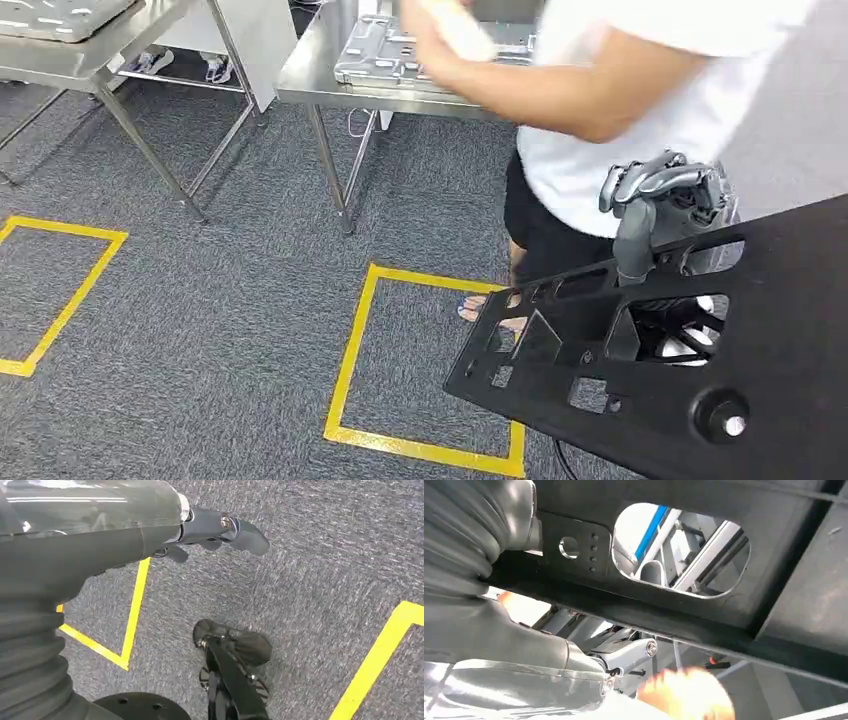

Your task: Take the parts from the cabinet and place them on the table.

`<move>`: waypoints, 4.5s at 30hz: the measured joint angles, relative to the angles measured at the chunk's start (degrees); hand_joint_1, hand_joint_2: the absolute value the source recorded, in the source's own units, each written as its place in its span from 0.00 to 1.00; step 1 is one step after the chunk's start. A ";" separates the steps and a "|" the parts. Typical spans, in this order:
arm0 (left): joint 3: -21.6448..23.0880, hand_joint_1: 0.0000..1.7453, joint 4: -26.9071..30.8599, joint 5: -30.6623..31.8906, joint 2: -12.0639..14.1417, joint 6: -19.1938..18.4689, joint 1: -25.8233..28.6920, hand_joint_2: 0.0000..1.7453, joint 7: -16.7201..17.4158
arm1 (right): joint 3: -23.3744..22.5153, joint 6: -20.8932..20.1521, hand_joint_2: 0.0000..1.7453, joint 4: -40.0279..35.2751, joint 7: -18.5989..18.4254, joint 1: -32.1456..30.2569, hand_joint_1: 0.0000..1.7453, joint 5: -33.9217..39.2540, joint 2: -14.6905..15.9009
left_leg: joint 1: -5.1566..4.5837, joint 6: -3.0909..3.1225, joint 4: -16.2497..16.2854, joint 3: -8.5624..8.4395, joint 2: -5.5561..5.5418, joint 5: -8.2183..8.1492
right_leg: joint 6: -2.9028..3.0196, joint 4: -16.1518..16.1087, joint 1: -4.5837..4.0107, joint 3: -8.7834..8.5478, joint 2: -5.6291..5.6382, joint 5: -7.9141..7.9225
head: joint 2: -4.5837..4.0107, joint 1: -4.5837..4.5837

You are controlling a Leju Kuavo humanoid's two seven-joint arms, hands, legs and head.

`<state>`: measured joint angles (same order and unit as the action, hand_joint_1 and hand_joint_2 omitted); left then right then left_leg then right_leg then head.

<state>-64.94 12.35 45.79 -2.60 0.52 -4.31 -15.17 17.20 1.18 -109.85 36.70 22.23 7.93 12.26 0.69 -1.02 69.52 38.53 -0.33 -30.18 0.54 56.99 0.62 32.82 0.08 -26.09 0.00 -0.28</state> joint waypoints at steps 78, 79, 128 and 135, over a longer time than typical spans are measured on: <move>-0.04 0.00 -0.02 1.62 0.46 -1.90 0.02 1.00 -1.84 | -1.16 -0.35 1.00 0.39 1.01 -3.11 1.00 -2.10 -2.03 | -0.12 3.10 -11.93 -6.91 0.44 2.73 | -3.02 14.32 0.13 7.94 0.22 -3.83 | 0.00 -1.11; -0.04 0.00 -0.02 1.62 0.46 -1.90 0.04 1.00 -1.90 | -1.16 -0.35 1.00 0.39 1.00 -3.10 1.00 -2.10 -2.05 | -0.13 2.96 -11.93 -7.38 0.38 2.49 | -2.72 9.47 0.10 5.76 0.21 -0.99 | 0.00 -1.09; -0.02 0.00 -0.02 2.75 0.74 -2.65 0.52 1.00 -3.08 | -1.66 -0.76 1.00 -0.28 1.27 -4.06 1.00 -1.86 -2.45 | -0.71 1.66 -10.66 -3.85 0.28 2.65 | -0.63 0.20 -0.59 -3.50 0.43 -2.85 | 0.00 -0.52; -0.02 0.00 -0.02 2.75 0.83 -2.67 0.32 1.00 -2.99 | -1.92 -0.48 1.00 -0.76 1.35 -4.13 1.00 -1.90 -2.49 | -0.26 3.58 -11.67 -5.93 0.16 3.85 | -2.75 12.59 -0.16 2.84 0.25 -7.28 | 0.00 -0.85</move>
<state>-64.96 12.33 48.54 -1.77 -2.14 -4.00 -18.16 15.28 0.70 -110.62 38.05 18.10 6.03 9.77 0.43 2.56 57.85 32.60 -0.17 -26.34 -2.21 69.58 0.45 35.65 0.34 -33.37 0.00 -1.14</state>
